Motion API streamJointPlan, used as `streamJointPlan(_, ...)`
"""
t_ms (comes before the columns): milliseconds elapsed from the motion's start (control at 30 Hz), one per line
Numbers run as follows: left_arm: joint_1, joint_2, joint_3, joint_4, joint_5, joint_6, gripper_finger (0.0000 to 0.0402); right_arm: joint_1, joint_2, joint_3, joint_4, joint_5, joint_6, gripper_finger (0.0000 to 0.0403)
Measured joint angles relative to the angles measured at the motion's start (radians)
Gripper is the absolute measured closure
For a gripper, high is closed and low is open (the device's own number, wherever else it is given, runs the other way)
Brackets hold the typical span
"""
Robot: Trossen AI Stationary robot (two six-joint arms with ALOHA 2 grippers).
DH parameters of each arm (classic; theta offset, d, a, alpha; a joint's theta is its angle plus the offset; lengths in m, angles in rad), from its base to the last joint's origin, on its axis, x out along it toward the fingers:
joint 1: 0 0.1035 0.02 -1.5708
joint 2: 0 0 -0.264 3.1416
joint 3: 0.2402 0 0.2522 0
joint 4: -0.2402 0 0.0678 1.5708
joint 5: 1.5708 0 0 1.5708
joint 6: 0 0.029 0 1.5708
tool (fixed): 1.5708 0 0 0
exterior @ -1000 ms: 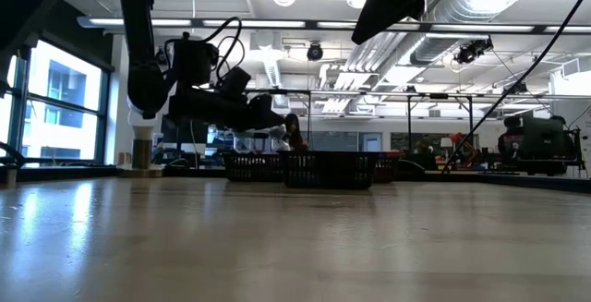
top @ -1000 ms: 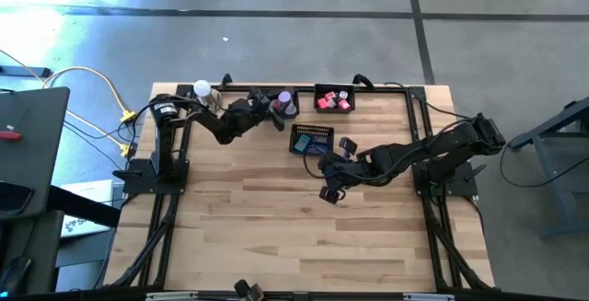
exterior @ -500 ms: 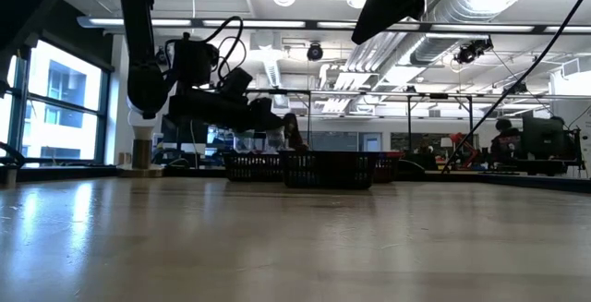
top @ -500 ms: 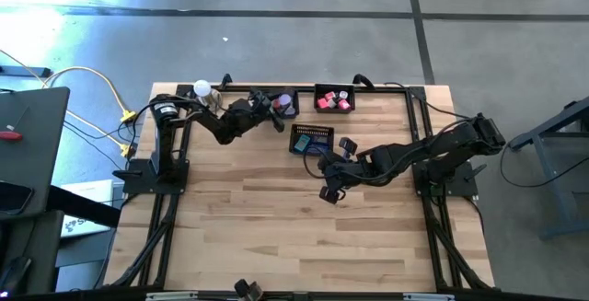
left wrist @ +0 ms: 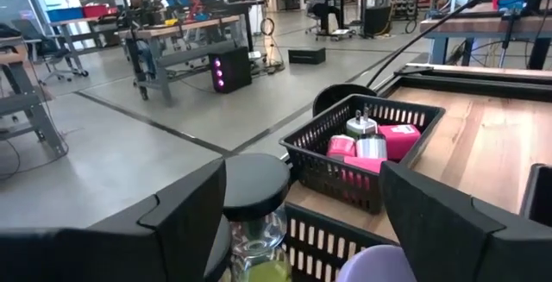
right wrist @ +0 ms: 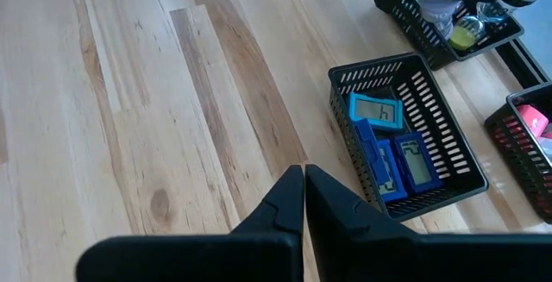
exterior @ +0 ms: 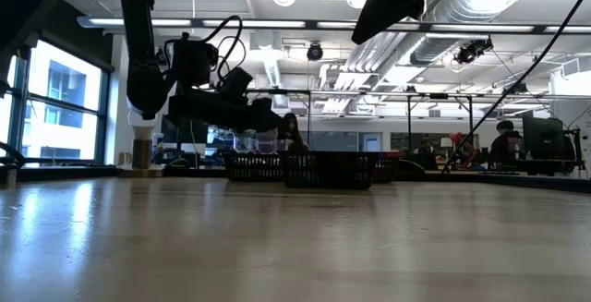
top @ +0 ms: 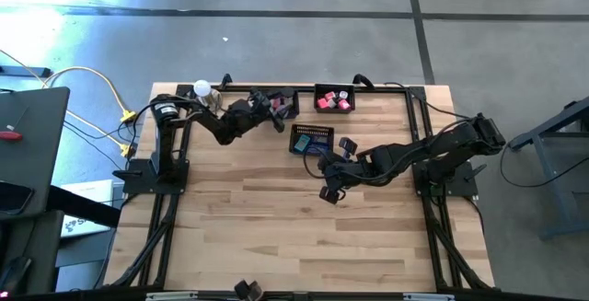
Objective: Pick & Place Office items
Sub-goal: Return to Home Position
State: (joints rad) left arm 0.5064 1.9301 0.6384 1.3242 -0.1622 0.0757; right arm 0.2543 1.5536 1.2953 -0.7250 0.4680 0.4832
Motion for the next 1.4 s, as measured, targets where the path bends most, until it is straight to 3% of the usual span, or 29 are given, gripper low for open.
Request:
streamJointPlan(433,-0.012,-0.042,0.001,0.036,0.000,0.036,0.0105,0.000,0.000,0.000,0.000,-0.025,-0.002,0.0401)
streamJointPlan(600,-0.080,-0.084,0.001,0.021,0.011,0.172,0.0105,0.000,0.000,0.000,0.000,-0.026,-0.002,0.0401)
streamJointPlan(733,-0.177,-0.158,-0.001,-0.109,-0.011,0.304,0.0105,0.000,0.000,0.000,0.000,-0.026,-0.002,0.0401)
streamJointPlan(867,-0.330,-0.265,-0.001,-0.316,-0.139,0.415,0.0105,0.001,0.000,0.000,-0.003,-0.027,-0.010,0.0401)
streamJointPlan(1000,-0.480,-0.342,-0.001,-0.474,-0.382,0.547,0.0105,0.001,0.000,0.000,-0.004,-0.027,-0.016,0.0401)
streamJointPlan(1100,-0.517,-0.374,-0.001,-0.618,-0.530,0.578,0.0105,0.001,0.000,0.000,-0.004,-0.027,-0.017,0.0401)
streamJointPlan(1167,-0.502,-0.388,-0.001,-0.751,-0.575,0.542,0.0105,0.001,0.000,0.000,-0.004,-0.027,-0.017,0.0401)
streamJointPlan(1300,-0.402,-0.404,-0.001,-0.944,-0.424,0.358,0.0105,0.001,0.000,0.000,-0.003,-0.027,-0.016,0.0401)
streamJointPlan(1400,-0.328,-0.409,-0.001,-0.982,-0.336,0.259,0.0106,0.001,0.000,0.000,0.002,-0.027,-0.009,0.0401)
